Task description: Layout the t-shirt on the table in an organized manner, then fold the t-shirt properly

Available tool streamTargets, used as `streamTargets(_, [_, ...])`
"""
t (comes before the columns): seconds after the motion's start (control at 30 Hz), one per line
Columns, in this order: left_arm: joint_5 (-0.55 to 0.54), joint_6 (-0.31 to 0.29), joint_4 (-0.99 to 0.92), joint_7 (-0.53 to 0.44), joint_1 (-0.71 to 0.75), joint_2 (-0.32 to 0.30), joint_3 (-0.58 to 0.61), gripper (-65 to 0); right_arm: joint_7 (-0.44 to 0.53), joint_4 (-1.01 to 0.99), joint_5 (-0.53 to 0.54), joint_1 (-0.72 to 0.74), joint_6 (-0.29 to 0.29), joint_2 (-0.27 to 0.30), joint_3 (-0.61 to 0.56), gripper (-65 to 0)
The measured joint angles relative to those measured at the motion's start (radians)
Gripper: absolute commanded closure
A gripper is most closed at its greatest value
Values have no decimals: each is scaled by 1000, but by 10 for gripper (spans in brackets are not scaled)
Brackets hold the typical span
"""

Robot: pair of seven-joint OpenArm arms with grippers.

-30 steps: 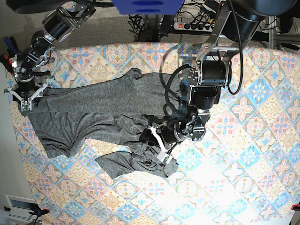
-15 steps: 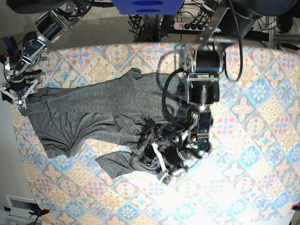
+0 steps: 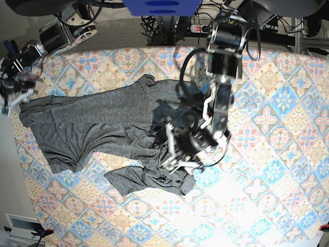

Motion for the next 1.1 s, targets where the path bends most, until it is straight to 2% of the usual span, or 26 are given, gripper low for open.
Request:
streamTargets(0.07, [3, 3, 27, 1, 28, -8, -7, -471, -40, 0, -1, -23, -6, 0, 5, -385])
streamTargets(0.13, [9, 6, 50, 11, 54, -15, -5, -471, -40, -1, -14, -27, -7, 2, 6, -385])
streamTargets(0.23, [1, -1, 138, -5, 113, -20, 3, -471, 50, 0, -10, -11, -13, 9, -75, -385])
streamTargets(0.33, [2, -1, 204, -4, 167, -20, 6, -471, 173, 0, -60, -12, -3, 3, -166, -385])
streamTargets(0.43, [3, 0, 258, -5, 206, -23, 5, -471, 370, -3, -192, -62, 1, 3, -223, -385])
streamTargets(0.57, [11, 11, 282, -36, 248, -29, 5, -471, 612, -19, -382, -135, 1, 4, -208, -385])
streamTargets(0.67, [112, 33, 282, -56, 273, -30, 39, -471, 795, -55, -488, -148, -2, 4, -168, -385])
streamTargets(0.77, [206, 28, 290, -68, 295, -29, 95, -471, 940, -103, -581, -164, -3, 4, -130, -385])
streamTargets(0.87, [251, 29, 306, -68, 318, -25, 124, -471, 1034, -151, -683, -182, 1, 3, -90, -385])
streamTargets(0.93, [255, 28, 306, -69, 319, -24, 131, -471, 1105, -172, -715, -188, -5, 5, -69, -385])
streamTargets(1.0, [262, 29, 306, -69, 315, -21, 132, -471, 1139, -187, -745, -183, -6, 6, -49, -385])
streamTargets(1.1, [263, 29, 306, -69, 315, -22, 131, -471, 1158, -204, -737, -173, -4, 3, -2, -385])
